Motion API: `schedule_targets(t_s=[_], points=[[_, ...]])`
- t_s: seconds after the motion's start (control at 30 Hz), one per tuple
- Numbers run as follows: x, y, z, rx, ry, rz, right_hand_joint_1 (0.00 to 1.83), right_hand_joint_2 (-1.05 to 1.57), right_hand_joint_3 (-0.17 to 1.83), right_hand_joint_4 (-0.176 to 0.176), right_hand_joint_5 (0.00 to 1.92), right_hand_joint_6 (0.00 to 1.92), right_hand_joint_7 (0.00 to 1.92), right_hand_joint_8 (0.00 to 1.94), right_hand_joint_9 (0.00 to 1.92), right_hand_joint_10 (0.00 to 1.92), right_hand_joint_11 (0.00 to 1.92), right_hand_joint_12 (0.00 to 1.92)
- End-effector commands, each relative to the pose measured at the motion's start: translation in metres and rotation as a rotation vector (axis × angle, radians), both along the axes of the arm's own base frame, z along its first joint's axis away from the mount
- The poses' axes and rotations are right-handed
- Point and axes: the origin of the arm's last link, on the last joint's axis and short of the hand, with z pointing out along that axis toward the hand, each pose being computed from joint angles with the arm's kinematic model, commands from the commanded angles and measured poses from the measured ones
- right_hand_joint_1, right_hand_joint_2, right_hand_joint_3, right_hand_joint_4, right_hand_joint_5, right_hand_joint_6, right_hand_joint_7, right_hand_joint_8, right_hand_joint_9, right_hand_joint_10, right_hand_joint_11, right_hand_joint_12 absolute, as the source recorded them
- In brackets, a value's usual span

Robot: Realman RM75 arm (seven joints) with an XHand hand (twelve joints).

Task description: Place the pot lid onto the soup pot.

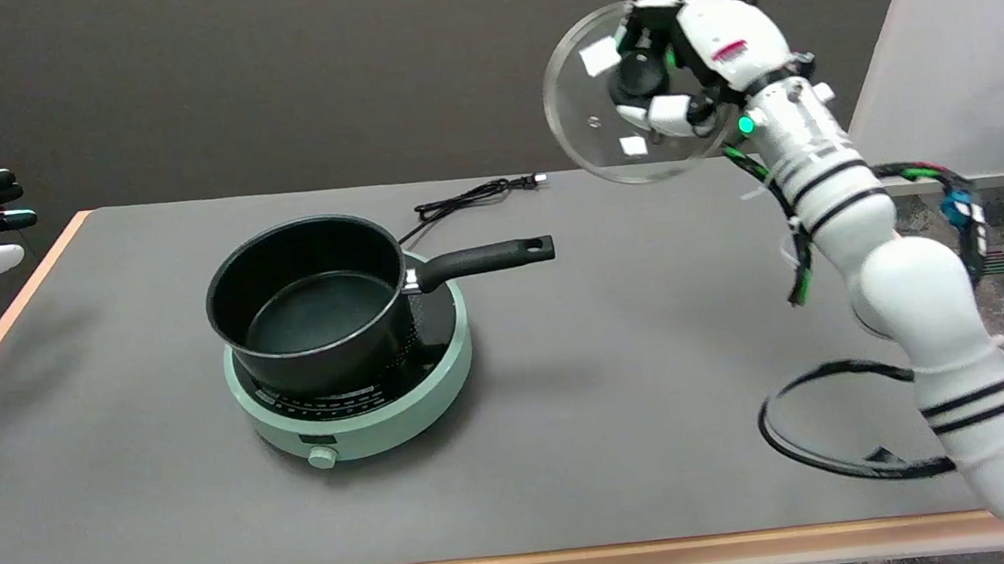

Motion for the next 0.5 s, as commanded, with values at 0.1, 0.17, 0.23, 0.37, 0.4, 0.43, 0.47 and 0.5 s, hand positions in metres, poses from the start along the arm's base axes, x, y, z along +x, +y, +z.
schedule_targets(t_s=[0.1, 0.17, 0.23, 0.37, 0.4, 0.43, 0.47, 0.5], points=[[0.027, -0.064, -0.077, 0.262, -0.129, 0.02, 1.34, 0.87, 0.68, 0.062, 0.67, 1.06, 0.83, 1.45, 0.71, 1.92, 0.58, 1.92], [0.028, -0.07, -0.085, 0.291, -0.162, 0.016, 1.35, 0.87, 0.68, 0.065, 0.68, 1.06, 0.83, 1.44, 0.71, 1.92, 0.58, 1.92], [0.033, -0.075, -0.092, 0.319, -0.182, 0.019, 1.35, 0.86, 0.68, 0.068, 0.68, 1.06, 0.84, 1.44, 0.71, 1.92, 0.6, 1.92], [0.044, -0.084, -0.109, 0.382, -0.193, 0.024, 1.35, 0.86, 0.68, 0.062, 0.71, 1.01, 0.84, 1.43, 0.73, 1.92, 0.59, 1.92], [0.049, -0.086, -0.114, 0.397, -0.197, 0.029, 1.35, 0.86, 0.69, 0.062, 0.71, 1.02, 0.84, 1.43, 0.74, 1.92, 0.6, 1.92], [0.051, -0.088, -0.117, 0.404, -0.201, 0.033, 1.35, 0.85, 0.7, 0.069, 0.7, 1.04, 0.84, 1.43, 0.74, 1.91, 0.61, 1.92], [0.055, -0.09, -0.122, 0.418, -0.204, 0.037, 1.35, 0.85, 0.7, 0.072, 0.7, 1.04, 0.84, 1.43, 0.74, 1.91, 0.62, 1.92], [0.059, -0.092, -0.125, 0.429, -0.213, 0.042, 1.35, 0.85, 0.7, 0.073, 0.7, 1.04, 0.84, 1.43, 0.74, 1.91, 0.62, 1.92]])
